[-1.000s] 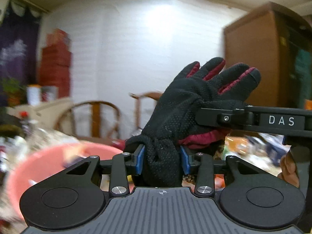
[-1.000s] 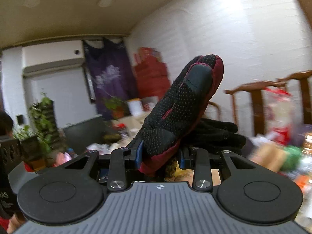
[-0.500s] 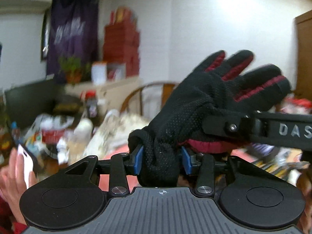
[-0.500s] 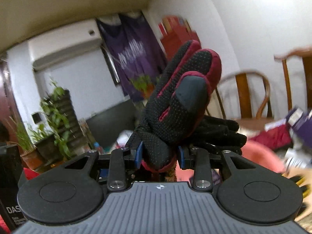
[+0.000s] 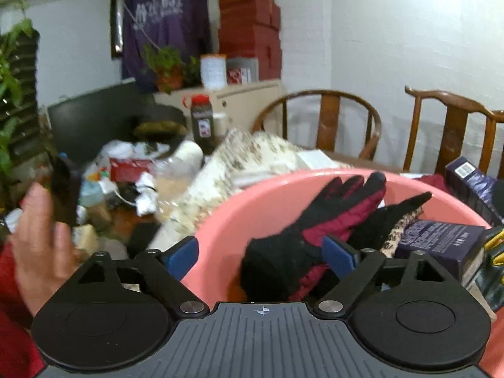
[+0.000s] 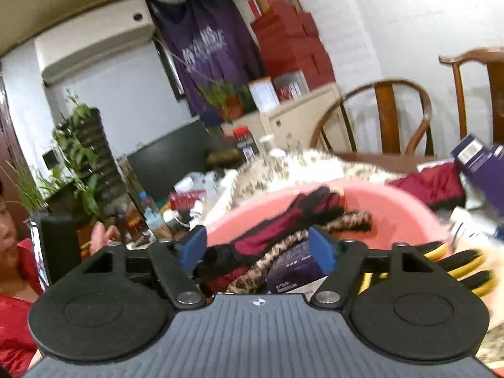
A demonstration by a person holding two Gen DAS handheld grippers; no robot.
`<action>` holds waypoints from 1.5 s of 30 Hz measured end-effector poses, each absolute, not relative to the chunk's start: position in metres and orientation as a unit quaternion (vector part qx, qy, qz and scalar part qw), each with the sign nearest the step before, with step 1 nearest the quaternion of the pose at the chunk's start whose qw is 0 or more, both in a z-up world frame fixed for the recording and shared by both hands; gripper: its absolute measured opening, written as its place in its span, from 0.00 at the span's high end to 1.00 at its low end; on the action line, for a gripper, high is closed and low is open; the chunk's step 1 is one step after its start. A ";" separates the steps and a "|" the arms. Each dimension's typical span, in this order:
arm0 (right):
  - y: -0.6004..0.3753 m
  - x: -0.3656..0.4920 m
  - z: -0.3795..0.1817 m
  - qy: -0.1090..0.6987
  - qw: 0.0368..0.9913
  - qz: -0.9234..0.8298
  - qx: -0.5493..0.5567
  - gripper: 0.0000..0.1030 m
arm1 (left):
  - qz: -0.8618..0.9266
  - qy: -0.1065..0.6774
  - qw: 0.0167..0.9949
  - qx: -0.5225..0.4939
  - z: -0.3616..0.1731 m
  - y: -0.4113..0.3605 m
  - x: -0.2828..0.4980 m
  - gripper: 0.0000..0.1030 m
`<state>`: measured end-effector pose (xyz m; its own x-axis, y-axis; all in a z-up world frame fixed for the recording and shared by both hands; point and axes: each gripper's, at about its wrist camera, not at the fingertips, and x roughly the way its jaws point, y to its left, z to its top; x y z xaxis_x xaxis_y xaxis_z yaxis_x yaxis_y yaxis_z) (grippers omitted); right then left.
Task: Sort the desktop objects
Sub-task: 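Lift the glove with the left gripper and drop it into the pink basin, then move the right gripper to the blue-and-white lint roller and close on it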
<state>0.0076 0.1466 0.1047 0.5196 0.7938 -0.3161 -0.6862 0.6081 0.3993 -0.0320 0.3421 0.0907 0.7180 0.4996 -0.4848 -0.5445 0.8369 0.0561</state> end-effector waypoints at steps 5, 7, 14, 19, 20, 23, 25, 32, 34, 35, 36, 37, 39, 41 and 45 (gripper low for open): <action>0.099 -0.014 0.125 0.213 0.865 0.438 0.120 0.26 | 0.275 0.221 0.934 -0.048 0.108 0.314 -0.069 0.10; 0.066 -0.032 0.125 0.202 0.868 0.442 0.102 0.26 | 0.252 0.202 0.945 -0.048 0.112 0.292 -0.089 0.10; -0.060 -0.098 0.084 0.188 0.904 0.384 0.017 0.19 | 0.089 0.160 0.983 -0.006 0.103 0.156 -0.128 0.03; -0.130 -0.127 0.035 0.196 0.937 0.286 -0.037 0.19 | -0.030 0.197 0.980 0.003 0.067 0.066 -0.094 0.03; -0.141 -0.127 0.026 0.204 0.940 0.271 -0.037 0.19 | -0.043 0.206 0.977 0.010 0.058 0.050 -0.082 0.03; -0.162 -0.118 0.003 0.227 0.944 0.234 -0.038 0.19 | -0.059 0.228 0.972 0.024 0.038 0.015 -0.045 0.03; -0.166 -0.108 -0.007 0.235 0.944 0.229 -0.038 0.19 | -0.054 0.239 0.969 0.018 0.027 0.007 -0.020 0.03; -0.145 -0.073 -0.020 0.237 0.938 0.246 -0.060 0.20 | -0.047 0.262 0.964 -0.013 0.005 0.028 0.030 0.03; -0.138 -0.063 -0.025 0.236 0.938 0.242 -0.071 0.21 | -0.052 0.269 0.961 -0.028 -0.003 0.038 0.034 0.03; -0.136 -0.058 -0.029 0.239 0.937 0.243 -0.072 0.21 | -0.050 0.276 0.959 -0.035 -0.006 0.043 0.035 0.03; -0.135 -0.051 -0.032 0.243 0.935 0.247 -0.071 0.23 | -0.046 0.285 0.956 -0.039 -0.007 0.047 0.036 0.03; -0.133 -0.046 -0.035 0.247 0.934 0.249 -0.065 0.24 | -0.041 0.292 0.955 -0.038 -0.007 0.048 0.036 0.03; -0.129 -0.039 -0.040 0.248 0.937 0.237 -0.059 0.29 | -0.035 0.285 0.957 -0.033 -0.007 0.049 0.030 0.00; -0.127 -0.036 -0.042 0.248 0.940 0.227 -0.063 0.38 | -0.021 0.285 0.958 -0.037 -0.008 0.048 0.027 0.00; -0.126 -0.039 -0.044 0.244 0.941 0.224 -0.071 0.39 | -0.034 0.297 0.954 -0.014 -0.014 0.037 0.030 0.00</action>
<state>-0.0389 -0.1257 -0.0437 0.7805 0.3866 -0.4913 -0.4556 0.8899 -0.0235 0.0296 0.0367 -0.0138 0.8214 -0.0741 -0.5656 0.0575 0.9972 -0.0470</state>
